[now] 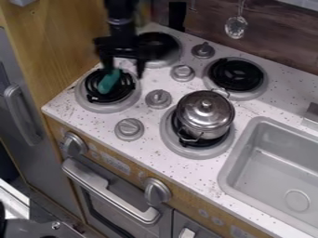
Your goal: Move the green object and put in the below and left burner.
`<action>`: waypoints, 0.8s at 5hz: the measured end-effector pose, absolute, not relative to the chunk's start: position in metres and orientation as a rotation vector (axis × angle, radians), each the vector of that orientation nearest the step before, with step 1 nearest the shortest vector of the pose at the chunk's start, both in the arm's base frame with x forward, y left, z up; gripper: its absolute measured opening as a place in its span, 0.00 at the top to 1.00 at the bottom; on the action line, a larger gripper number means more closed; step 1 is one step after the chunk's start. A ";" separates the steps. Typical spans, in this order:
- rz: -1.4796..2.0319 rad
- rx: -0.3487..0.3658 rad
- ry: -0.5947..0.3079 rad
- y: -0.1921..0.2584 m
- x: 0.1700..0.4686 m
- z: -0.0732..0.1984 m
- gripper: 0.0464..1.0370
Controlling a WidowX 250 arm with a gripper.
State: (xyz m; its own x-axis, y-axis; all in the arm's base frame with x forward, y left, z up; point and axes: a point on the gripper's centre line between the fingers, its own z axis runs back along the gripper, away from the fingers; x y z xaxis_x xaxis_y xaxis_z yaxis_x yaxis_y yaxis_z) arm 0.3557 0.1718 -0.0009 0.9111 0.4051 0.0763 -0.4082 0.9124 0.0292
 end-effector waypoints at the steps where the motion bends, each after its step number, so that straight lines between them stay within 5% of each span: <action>1: 0.465 0.063 -0.038 0.203 0.348 -0.015 0.04; 4: 0.455 0.039 0.047 0.201 0.348 -0.049 0.06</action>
